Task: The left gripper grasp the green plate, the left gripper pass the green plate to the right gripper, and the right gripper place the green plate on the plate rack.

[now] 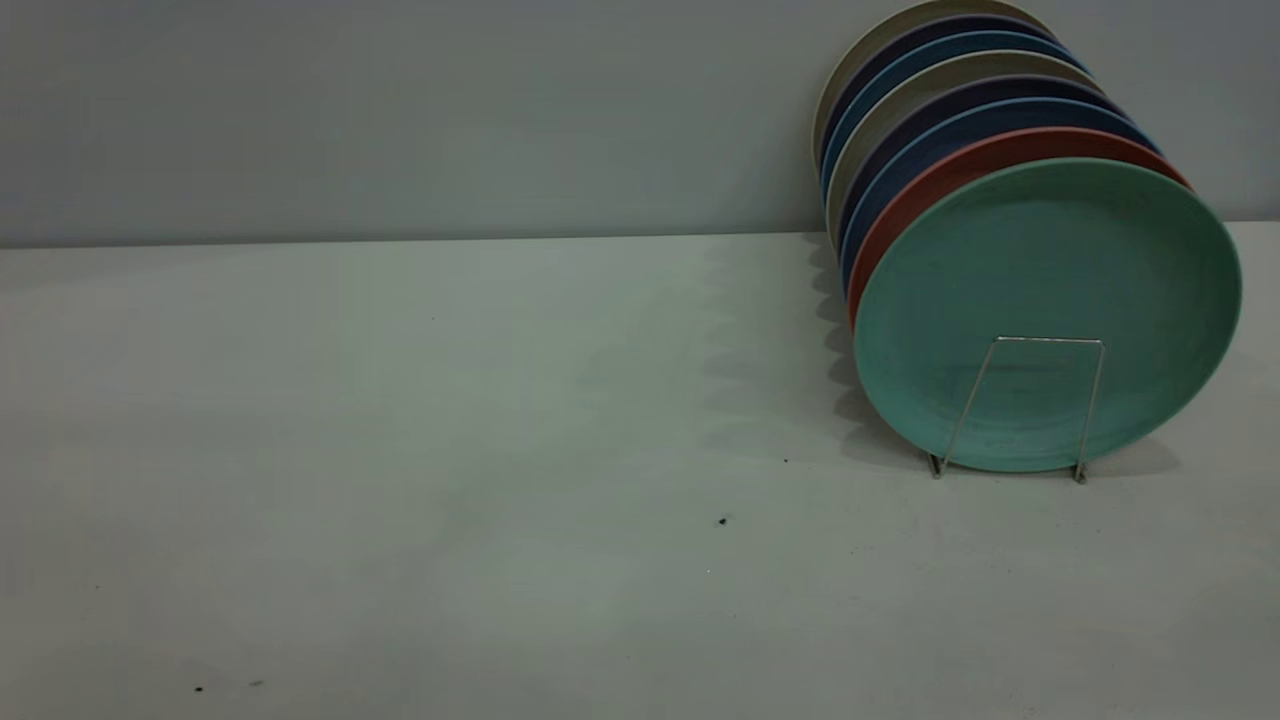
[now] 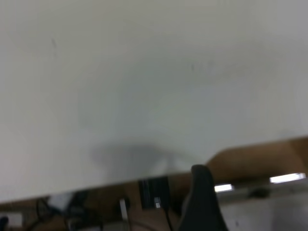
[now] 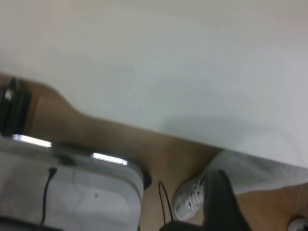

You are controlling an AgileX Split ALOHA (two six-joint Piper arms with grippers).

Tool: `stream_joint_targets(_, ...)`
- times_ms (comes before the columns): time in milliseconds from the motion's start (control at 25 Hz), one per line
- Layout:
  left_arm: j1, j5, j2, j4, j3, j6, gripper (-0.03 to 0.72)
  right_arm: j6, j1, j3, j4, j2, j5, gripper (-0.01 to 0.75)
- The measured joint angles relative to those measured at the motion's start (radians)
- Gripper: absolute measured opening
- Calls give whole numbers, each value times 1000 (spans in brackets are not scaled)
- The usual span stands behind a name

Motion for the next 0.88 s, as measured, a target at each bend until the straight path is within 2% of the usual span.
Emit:
stream_joint_targets(200, 0, -4, -35, 0, 106, 0, 590, 38, 0, 6, -25, -62, -1, 454)
stream_joint_targets(600, 0, -38, -90, 5, 222, 0, 590, 41, 0, 6, -25, -175, 1, 454)
stream_joint_targets(880, 0, -55, -100, 26, 230, -2, 590, 41, 0, 6, -25, -178, 1, 455)
